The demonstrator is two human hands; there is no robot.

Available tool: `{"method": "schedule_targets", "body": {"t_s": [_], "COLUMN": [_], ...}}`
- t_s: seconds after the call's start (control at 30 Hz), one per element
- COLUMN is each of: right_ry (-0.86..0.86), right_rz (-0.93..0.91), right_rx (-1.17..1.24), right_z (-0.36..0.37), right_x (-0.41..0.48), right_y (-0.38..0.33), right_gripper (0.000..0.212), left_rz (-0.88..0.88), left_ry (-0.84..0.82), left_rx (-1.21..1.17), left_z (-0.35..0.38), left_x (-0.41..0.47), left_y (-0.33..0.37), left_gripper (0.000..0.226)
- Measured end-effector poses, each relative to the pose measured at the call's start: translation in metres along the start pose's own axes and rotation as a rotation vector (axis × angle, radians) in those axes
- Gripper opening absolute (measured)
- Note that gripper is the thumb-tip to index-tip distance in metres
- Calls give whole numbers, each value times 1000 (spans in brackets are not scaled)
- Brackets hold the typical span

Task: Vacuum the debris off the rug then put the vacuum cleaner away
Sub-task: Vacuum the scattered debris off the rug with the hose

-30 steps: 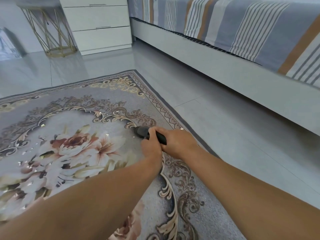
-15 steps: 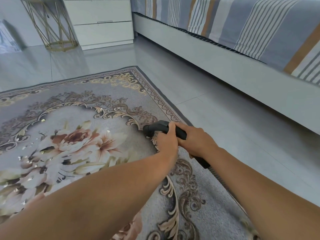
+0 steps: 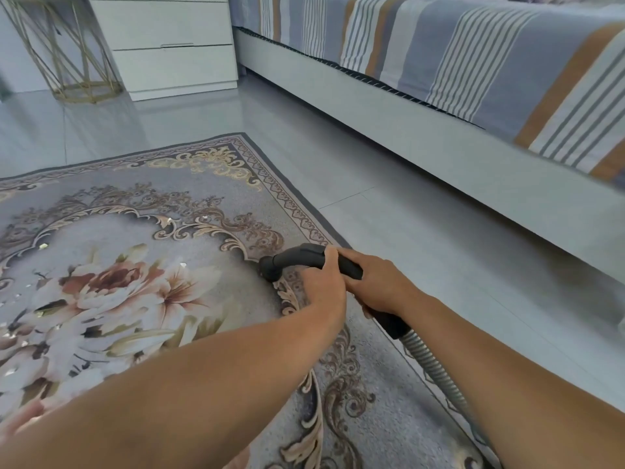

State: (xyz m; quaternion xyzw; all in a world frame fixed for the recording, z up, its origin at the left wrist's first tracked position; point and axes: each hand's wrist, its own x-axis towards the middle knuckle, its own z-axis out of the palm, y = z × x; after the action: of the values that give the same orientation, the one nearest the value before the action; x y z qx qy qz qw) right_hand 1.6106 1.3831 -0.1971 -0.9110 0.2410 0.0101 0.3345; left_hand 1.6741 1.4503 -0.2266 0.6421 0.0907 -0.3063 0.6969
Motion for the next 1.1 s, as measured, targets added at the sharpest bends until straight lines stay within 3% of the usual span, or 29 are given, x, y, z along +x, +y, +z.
{"method": "schedule_targets", "body": {"t_s": [0.2, 0.37, 0.6, 0.7, 0.8, 0.9, 1.1], "right_ry": [33, 130, 114, 90, 92, 123, 144], "right_rz": [142, 211, 115, 68, 96, 140, 230], "right_rx": [186, 80, -88, -119, -87, -14, -12], "right_z": [-6, -11, -2, -2, -11, -19, -31], "right_x": [-26, -35, -4, 4, -9, -27, -44], "right_y": [28, 39, 4, -3, 8, 23, 36], "right_gripper": [44, 42, 43, 43, 43, 41, 39], "left_rz": [-23, -51, 15, 49, 43, 32, -45], "left_ry": [-169, -303, -127, -83, -127, -204, -322], "left_rx": [111, 175, 96, 55, 44, 28, 88], "left_z": [23, 37, 14, 8, 19, 36, 52], "left_x": [-9, -18, 2, 5, -5, -22, -27], "left_y": [-14, -12, 6, 10, 3, -6, -16], "left_gripper": [48, 26, 42, 36, 39, 20, 43]}}
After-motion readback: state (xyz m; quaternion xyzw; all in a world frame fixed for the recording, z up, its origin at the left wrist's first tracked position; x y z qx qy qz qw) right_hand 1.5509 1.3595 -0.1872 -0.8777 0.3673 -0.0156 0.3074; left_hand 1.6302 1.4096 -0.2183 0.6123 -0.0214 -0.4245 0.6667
